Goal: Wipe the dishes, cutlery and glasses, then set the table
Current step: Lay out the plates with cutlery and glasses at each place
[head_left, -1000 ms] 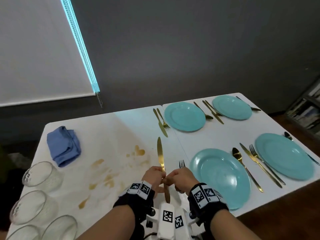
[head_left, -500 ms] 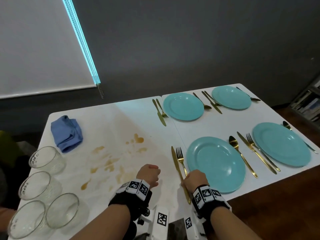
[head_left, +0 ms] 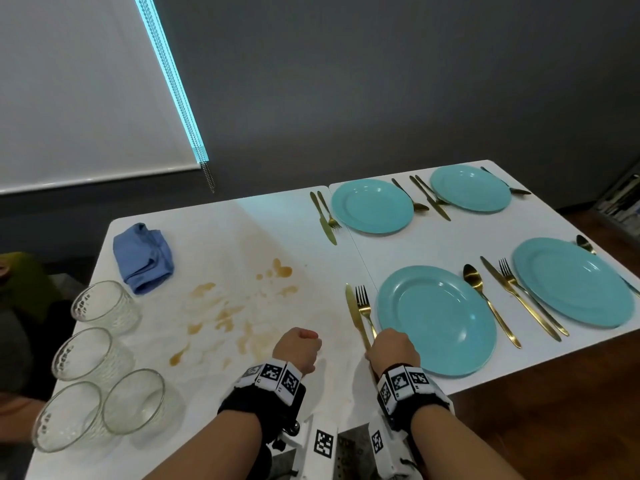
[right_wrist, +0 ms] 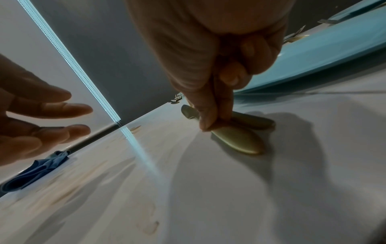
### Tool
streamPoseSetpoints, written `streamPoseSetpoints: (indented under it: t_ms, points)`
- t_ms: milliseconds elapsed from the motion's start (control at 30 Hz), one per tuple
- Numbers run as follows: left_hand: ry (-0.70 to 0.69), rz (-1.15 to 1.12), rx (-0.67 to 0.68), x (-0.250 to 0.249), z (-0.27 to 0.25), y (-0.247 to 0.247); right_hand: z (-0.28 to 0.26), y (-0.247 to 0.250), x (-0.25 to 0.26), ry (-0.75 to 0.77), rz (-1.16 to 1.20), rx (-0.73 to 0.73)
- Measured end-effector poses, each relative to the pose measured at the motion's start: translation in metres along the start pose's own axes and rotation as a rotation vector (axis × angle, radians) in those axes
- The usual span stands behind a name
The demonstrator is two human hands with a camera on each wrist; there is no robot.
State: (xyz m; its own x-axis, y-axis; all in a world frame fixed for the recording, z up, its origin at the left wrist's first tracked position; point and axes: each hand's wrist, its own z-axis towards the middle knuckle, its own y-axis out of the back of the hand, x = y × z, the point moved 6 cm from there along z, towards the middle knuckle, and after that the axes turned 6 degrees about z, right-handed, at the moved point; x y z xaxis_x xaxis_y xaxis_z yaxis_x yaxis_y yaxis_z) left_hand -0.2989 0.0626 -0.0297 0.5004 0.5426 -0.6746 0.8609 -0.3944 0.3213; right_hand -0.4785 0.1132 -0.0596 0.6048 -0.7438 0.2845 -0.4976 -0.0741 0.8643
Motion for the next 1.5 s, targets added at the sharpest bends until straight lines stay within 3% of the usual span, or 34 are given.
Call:
streamPoseSetpoints:
  t_ms: [633,800,1033,1267,1367,1500]
  points:
    - [-0.045,0.034,-0.017,0.016,-0.011,0.008,-0.014,0.018,0.008,0.037,-0.038,-0.065]
    - [-0.141,0.073,-0.074,0.011,-0.023,0.023,-0.030,0.021,0.032,0.134,-0.008,0.023]
    - [-0.368,0.056,-0.372,-0.005,-0.056,0.082,-0.074,-0.013,0.112,0.469,0.008,0.263]
    - [-0.450,0.082,-0.794,0.031,-0.072,0.173,-0.129,-0.083,0.189,0.704,-0.012,0.483]
    - [-0.351,0.077,-0.998,0.066,-0.080,0.217,-0.146,-0.107,0.208,0.737,0.037,0.550]
    - [-0.263,0.032,-1.092,0.107,-0.088,0.250,-0.153,-0.129,0.229,0.734,0.126,0.579]
